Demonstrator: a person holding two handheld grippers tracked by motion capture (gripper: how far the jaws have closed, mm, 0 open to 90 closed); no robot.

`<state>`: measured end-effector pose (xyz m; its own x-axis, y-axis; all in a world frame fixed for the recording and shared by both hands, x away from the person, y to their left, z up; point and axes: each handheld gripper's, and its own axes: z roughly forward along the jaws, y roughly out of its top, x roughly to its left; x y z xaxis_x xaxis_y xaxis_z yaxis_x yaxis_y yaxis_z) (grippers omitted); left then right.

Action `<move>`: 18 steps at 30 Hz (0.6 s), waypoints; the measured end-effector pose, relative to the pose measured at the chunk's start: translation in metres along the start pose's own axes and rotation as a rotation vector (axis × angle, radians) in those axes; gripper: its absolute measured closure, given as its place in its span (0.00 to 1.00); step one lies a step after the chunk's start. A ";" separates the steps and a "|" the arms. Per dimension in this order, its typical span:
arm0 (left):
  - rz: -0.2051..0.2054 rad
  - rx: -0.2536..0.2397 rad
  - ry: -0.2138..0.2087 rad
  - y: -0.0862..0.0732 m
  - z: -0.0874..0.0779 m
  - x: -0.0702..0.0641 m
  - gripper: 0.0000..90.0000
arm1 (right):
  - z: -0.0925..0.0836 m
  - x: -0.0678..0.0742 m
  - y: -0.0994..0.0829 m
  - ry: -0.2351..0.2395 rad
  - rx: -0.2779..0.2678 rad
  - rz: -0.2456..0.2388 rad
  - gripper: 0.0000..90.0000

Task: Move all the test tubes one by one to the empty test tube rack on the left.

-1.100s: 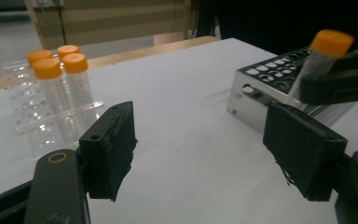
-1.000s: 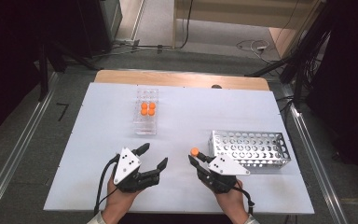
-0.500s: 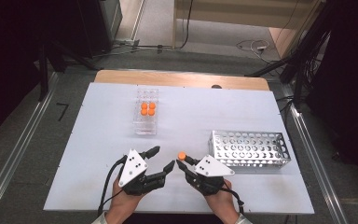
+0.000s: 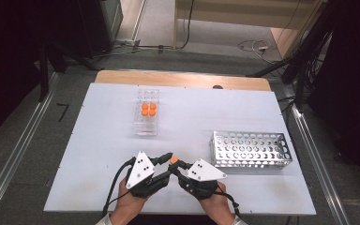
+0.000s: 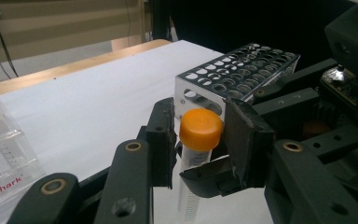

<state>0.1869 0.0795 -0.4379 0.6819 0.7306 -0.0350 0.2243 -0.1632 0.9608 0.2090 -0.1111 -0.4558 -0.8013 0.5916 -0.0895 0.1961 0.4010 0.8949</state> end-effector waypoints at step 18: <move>0.011 0.005 0.005 -0.001 0.002 -0.001 0.78 | 0.000 -0.002 0.000 0.043 0.011 0.021 0.59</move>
<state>0.1873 0.0777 -0.4395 0.6805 0.7324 -0.0233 0.2208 -0.1746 0.9596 0.2102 -0.1120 -0.4555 -0.8206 0.5691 -0.0519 0.2189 0.3970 0.8913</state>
